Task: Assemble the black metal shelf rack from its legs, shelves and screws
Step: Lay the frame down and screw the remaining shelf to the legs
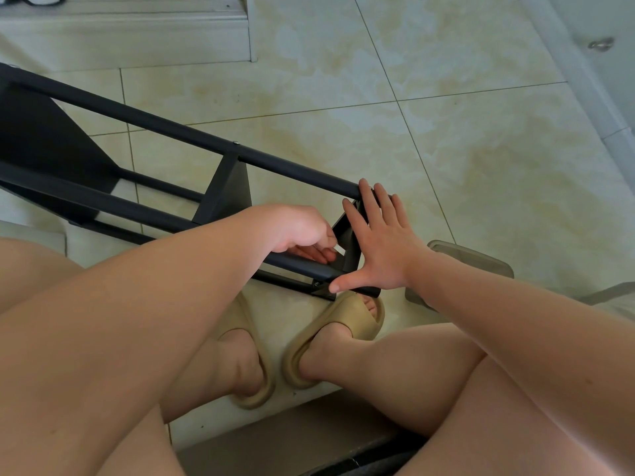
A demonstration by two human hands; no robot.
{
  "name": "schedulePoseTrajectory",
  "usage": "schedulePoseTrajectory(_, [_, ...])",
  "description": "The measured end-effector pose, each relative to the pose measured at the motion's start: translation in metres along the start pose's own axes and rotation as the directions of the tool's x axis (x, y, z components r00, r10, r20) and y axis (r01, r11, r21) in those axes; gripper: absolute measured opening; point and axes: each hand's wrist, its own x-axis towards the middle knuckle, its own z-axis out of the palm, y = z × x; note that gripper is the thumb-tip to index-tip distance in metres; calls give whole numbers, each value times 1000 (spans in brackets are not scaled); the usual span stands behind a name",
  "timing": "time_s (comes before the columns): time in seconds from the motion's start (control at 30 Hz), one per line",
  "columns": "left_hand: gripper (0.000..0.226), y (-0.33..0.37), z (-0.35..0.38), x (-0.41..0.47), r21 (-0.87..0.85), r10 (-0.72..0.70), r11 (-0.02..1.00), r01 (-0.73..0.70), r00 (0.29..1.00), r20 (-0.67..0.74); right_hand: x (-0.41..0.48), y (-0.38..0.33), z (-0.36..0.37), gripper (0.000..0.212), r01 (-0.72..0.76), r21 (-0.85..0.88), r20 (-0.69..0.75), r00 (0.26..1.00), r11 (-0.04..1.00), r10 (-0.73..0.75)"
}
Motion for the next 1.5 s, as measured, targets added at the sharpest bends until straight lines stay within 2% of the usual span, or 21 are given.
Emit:
schedulePoseTrajectory(0.3, [15,-1,-2,-4,181,49,982,-51,999,16,1,1,1,152,-1,0,4,1000,1000,1])
schedulePoseTrajectory(0.53, [13,2,-3,-7,487,66,870,-73,997,31,1,0,1,153,-4,1,4,1000,1000,4])
schedulePoseTrajectory(0.73, [27,2,-2,-7,556,74,827,-88,996,46,1,0,0,154,-5,-4,16,1000,1000,5])
schedulePoseTrajectory(0.87, [23,2,-1,-9,568,85,817,-98,995,49,0,1,1,153,0,-9,18,1000,1000,1])
schedulePoseTrajectory(0.93, [21,3,0,-14,620,93,779,-92,995,30,-2,2,-2,151,6,3,40,999,1000,-6])
schedulePoseTrajectory(1.07, [24,9,-24,-43,738,144,675,-19,984,-107,0,2,-20,127,-74,235,105,993,969,50])
schedulePoseTrajectory(1.17, [23,15,-66,-71,687,251,723,75,898,-363,3,-9,-39,100,-120,296,38,993,948,114])
schedulePoseTrajectory(1.23, [25,12,-94,-86,607,266,787,106,830,-489,6,-24,-48,84,-60,263,-65,995,963,80])
schedulePoseTrajectory(1.33, [28,-4,-126,-100,544,186,813,208,792,-581,9,-60,-60,70,131,247,-187,979,960,-85])
schedulePoseTrajectory(1.43, [31,-26,-135,-105,510,58,801,312,809,-585,13,-103,-61,60,264,212,-241,947,941,-212])
schedulePoseTrajectory(1.5, [31,-36,-135,-104,517,-1,785,343,834,-551,17,-124,-53,59,292,169,-210,944,941,-255])
